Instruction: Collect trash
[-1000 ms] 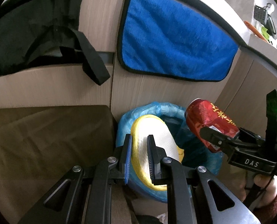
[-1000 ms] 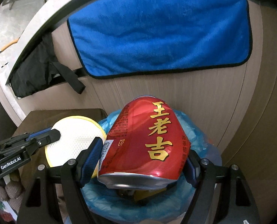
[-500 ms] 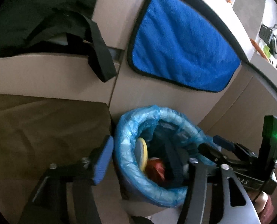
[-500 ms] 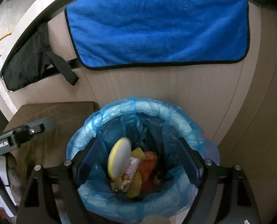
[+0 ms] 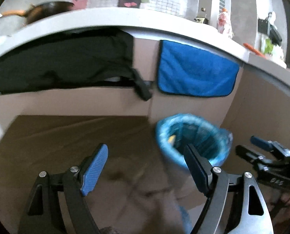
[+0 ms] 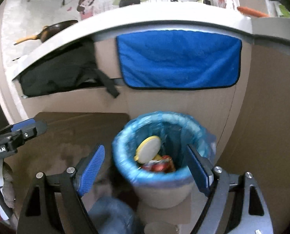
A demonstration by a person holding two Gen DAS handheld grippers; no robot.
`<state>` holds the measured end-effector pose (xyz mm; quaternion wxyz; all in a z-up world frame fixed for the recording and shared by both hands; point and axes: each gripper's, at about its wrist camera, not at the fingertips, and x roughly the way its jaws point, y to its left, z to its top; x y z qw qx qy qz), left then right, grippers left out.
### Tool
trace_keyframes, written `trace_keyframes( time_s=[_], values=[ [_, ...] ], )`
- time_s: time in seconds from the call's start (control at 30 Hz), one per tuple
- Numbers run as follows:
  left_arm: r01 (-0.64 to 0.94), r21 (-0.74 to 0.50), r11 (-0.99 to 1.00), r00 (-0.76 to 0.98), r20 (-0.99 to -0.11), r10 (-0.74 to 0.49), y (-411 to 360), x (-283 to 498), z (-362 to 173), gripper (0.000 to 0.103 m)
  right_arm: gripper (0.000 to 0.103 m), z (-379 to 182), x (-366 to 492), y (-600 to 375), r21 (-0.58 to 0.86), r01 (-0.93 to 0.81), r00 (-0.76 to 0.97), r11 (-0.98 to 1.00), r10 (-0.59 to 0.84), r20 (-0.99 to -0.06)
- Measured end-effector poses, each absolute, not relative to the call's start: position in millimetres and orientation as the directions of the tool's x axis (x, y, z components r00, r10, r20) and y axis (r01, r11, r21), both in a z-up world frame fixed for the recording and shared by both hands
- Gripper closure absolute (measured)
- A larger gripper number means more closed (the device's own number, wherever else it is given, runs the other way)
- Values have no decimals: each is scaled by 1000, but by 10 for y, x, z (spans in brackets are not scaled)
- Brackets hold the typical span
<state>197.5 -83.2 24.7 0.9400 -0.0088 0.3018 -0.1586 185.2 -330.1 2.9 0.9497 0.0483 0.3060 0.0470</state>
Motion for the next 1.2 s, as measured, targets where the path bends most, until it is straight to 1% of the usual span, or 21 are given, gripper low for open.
trace_keyframes(
  time_s=[0.1,0.17,0.3,0.43,0.53,0.7,0.83,1.03,1.2],
  values=[
    [206,-22,978,800,-572,-182,-673,1577,214,23,22,43,1471,-3124,156,-69,812,985,147,-566],
    [173,11,985,811,-570,-136,-607,1377,184,23,22,36,1227,-3009,172,-70,813,983,156,-561],
    [165,53,985,834,-541,-111,-505,956,163,23,22,18,860,-2802,163,-60,809,985,144,-570],
    [170,87,982,843,-529,-99,-445,621,131,23,21,-42,558,-2601,168,-100,797,981,180,-576],
    [146,93,985,849,-523,-77,-400,429,140,23,21,-41,388,-2492,139,-98,820,985,159,-550],
    [84,95,992,881,-472,-29,-308,178,196,23,21,-14,246,-2382,109,-83,837,991,129,-532],
    [49,82,995,883,-469,-5,-224,70,194,23,21,13,141,-2250,48,-78,845,996,91,-526],
    [-2,74,997,893,-448,35,-104,-8,222,23,21,68,47,-2228,68,-84,859,994,107,-501],
    [-4,64,998,897,-440,32,-88,-49,230,23,21,94,18,-2212,63,-90,866,994,109,-487]
  ],
)
